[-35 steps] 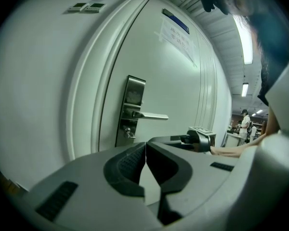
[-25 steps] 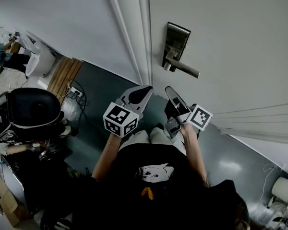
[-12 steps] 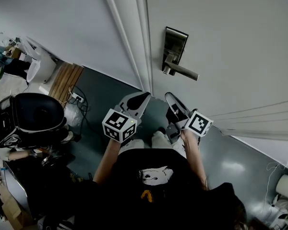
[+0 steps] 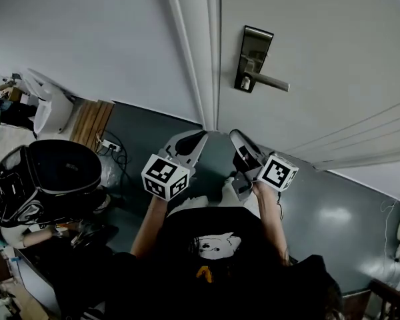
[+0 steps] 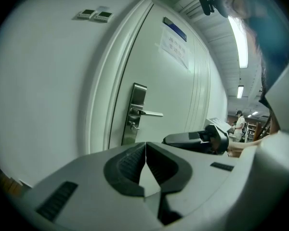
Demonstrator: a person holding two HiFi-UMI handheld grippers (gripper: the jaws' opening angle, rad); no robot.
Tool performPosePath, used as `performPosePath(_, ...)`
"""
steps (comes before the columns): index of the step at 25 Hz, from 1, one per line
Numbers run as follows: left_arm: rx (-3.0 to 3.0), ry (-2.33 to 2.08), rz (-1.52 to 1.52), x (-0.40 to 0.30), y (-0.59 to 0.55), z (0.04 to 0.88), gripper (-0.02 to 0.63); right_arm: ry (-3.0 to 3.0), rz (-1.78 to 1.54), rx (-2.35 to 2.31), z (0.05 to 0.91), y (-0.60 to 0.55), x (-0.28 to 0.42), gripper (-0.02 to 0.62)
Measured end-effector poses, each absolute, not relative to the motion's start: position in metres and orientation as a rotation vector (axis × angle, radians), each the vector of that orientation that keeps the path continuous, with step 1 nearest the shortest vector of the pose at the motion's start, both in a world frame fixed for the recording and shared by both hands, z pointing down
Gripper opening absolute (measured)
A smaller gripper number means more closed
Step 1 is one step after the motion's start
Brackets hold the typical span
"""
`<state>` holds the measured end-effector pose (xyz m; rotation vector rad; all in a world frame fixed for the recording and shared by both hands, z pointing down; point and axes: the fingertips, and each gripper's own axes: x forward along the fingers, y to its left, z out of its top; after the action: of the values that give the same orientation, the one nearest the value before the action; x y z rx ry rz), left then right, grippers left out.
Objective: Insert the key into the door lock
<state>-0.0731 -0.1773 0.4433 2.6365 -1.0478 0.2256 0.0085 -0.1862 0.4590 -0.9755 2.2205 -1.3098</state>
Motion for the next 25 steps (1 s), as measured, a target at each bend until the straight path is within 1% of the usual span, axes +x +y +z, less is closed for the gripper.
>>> performPosePath(7,2.660,-0.963,0.221,-0.126,-0.122,0.447,0.009,2.207,-1.276,-1.060,0.461,-0.121,-0.046,0.048)
performPosePath(12,2.692,-0.887,0.211,-0.149,-0.086,0.447,0.009,2.210,-1.252,-1.139,0.463,-0.080,-0.075,0.046)
performPosePath(17,2.713,-0.836,0.201,-0.158,-0.064,0.446,0.009,2.270,-1.185,-1.249,0.462,-0.054,-0.087,0.026)
performPosePath(25,2.715,-0.766,0.187,-0.156,-0.051,0.452,0.009,2.315,-1.121,-1.340,0.461,-0.036,-0.087,0.023)
